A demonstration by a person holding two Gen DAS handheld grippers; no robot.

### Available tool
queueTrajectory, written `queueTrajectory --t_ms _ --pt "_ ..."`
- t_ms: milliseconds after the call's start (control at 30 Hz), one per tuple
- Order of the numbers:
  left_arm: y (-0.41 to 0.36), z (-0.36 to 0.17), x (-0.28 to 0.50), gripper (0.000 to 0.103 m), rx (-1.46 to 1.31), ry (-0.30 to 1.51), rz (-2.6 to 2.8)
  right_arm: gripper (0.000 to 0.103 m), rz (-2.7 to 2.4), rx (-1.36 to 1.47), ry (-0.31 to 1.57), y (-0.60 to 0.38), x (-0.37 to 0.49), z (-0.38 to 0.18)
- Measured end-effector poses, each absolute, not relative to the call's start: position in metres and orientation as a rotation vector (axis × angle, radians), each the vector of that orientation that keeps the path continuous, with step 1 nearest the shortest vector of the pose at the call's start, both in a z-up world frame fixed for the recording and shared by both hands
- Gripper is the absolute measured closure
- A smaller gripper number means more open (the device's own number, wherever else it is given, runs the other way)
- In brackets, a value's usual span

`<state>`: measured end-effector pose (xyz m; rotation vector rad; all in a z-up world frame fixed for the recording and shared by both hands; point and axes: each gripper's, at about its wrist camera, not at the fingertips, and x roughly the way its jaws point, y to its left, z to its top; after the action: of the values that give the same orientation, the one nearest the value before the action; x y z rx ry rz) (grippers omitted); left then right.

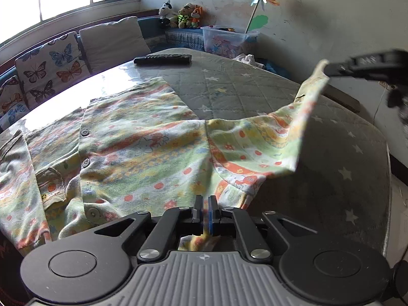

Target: Fold clothes

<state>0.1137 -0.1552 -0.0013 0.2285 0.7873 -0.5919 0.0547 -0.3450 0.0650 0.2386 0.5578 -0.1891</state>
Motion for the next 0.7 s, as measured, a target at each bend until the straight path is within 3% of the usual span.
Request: queueTrajectory --t_ms 267,400,467,533,600,700 --pt "-0.152 0.003 0.102 0.097 0.242 0.774 -0.600 0.095 -0.357 0.176 0.649 -0.360 0.020 0.040" --pt "-0.139 0.013 0.100 0.087 0.221 0.754 -0.562 0.092 -0.236 0.168 0.649 -0.340 0.033 0.043" --pt "-0.128 0.017 0.101 0.078 0.211 0.743 -0.528 0.091 -0.165 0.172 0.669 -0.326 0.048 0.037" --pt "-0.114 0.022 0.105 0.075 0.200 0.733 -0.485 0.088 -0.119 0.165 0.690 -0.313 0.064 0.030" --pt "-0.100 0.026 0.108 0.074 0.188 0.723 -0.442 0.078 -0.095 0.156 0.711 -0.303 0.076 0.022" --pt "-0.076 0.031 0.118 0.070 0.170 0.712 -0.361 0.075 -0.097 0.147 0.738 -0.297 0.088 0.012"
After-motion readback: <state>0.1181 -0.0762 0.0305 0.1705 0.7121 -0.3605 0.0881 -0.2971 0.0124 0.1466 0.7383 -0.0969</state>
